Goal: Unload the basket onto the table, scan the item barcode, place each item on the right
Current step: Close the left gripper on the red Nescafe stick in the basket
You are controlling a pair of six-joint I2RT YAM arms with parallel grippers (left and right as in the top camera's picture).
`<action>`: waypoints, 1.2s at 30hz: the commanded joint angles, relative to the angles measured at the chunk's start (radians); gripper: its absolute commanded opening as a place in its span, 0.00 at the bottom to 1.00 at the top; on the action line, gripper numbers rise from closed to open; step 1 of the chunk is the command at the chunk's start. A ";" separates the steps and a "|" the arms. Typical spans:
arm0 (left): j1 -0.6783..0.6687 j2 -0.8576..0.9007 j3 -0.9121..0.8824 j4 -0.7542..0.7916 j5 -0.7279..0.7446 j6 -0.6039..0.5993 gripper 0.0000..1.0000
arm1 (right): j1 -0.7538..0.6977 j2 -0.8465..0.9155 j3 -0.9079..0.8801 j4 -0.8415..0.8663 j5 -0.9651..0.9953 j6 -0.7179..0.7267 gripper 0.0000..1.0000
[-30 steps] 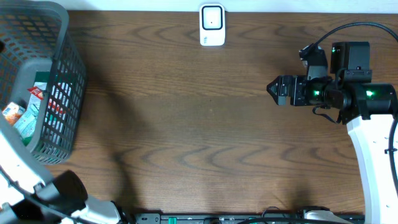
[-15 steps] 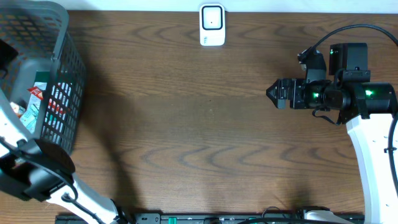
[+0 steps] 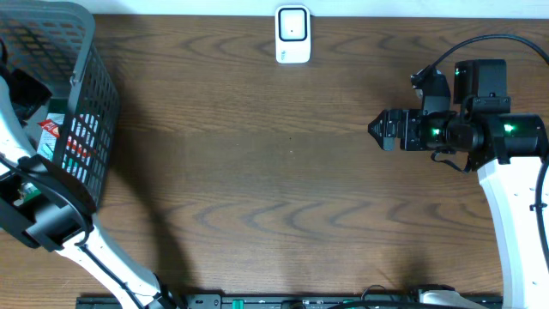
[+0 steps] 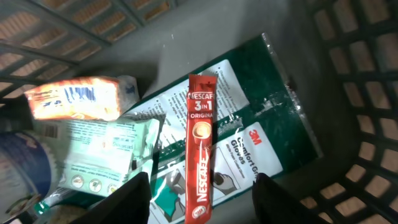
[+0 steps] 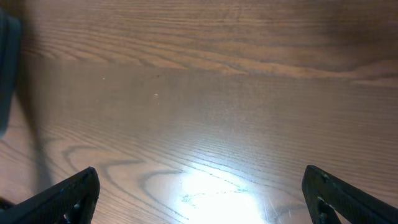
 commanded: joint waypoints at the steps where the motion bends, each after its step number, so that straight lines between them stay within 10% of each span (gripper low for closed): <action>1: 0.004 0.034 -0.003 -0.007 -0.009 -0.014 0.58 | 0.006 0.006 0.004 0.003 0.021 0.013 0.99; 36: 0.002 0.158 -0.163 0.099 -0.031 -0.015 0.46 | 0.006 0.006 0.004 0.016 0.023 0.013 0.99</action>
